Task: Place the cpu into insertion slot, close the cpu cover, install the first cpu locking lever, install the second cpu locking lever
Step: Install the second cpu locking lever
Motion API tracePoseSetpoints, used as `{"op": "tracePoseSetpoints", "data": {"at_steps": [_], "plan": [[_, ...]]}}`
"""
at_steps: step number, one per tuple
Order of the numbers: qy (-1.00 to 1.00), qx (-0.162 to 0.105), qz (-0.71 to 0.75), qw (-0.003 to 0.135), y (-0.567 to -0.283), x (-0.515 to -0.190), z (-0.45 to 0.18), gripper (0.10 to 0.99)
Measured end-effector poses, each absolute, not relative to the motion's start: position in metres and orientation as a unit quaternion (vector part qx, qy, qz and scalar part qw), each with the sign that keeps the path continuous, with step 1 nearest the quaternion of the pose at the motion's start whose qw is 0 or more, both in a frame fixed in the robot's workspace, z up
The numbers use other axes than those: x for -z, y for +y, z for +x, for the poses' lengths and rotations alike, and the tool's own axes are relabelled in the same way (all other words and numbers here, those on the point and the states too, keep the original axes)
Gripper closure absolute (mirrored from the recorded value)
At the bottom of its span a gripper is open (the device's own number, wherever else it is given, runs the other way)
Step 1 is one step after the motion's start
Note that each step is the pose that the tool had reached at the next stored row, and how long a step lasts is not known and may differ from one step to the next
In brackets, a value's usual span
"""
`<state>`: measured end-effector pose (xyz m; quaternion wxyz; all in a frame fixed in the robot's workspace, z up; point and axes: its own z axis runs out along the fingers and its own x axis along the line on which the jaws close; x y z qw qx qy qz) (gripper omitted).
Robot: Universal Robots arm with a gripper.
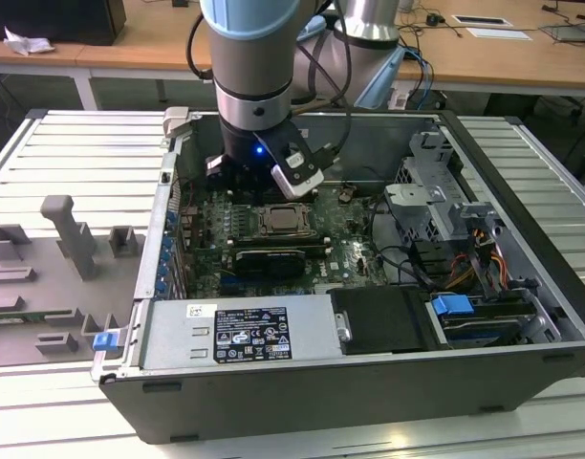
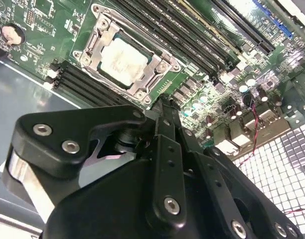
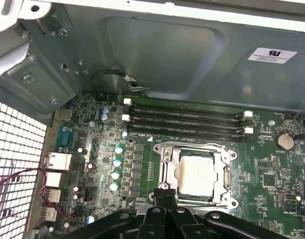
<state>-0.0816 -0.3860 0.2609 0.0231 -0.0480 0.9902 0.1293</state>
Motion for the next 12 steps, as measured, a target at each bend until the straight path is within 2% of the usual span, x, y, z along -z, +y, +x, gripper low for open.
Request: {"op": "tracePoseSetpoints", "data": {"at_steps": [12], "plan": [[0.990, -0.129, -0.048, 0.023, -0.3832, -0.2586, -0.0757, 0.980]]}}
